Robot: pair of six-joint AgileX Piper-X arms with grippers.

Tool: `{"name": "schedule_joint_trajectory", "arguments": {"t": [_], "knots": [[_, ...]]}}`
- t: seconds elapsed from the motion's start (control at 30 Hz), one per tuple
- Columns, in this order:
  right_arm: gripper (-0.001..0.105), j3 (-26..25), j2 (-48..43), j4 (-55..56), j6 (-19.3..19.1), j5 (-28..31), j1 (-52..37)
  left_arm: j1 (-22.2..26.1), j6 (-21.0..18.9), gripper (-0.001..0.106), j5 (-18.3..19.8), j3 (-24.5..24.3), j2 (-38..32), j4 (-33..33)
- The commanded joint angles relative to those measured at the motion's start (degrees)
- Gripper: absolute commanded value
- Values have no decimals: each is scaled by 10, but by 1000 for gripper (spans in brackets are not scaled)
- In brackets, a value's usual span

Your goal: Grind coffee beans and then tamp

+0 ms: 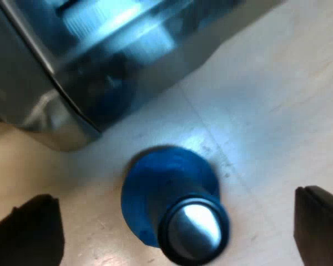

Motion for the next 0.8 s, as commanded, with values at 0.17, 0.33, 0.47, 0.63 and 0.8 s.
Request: {"name": "schedule_joint_trajectory", "arguments": {"t": [0.17, 0.33, 0.47, 0.63, 0.8], "knots": [[70, -3, -4, -1, 14, -1, 0, 1, -6, 88, -3, -16, -95, 44], [70, -13, -4, 6, 28, -1, 0, 1, -6, 88, -5, -16, -122, 56], [70, -74, -4, 106, 46, -1, 0, 1, -24, 88, -10, -16, -277, 107], [70, -157, -4, 222, 60, -1, 0, 1, -37, 88, -10, -19, -348, 129], [70, -245, -4, 319, 60, -1, 0, 1, -40, 88, -10, -52, -396, 167]]}}
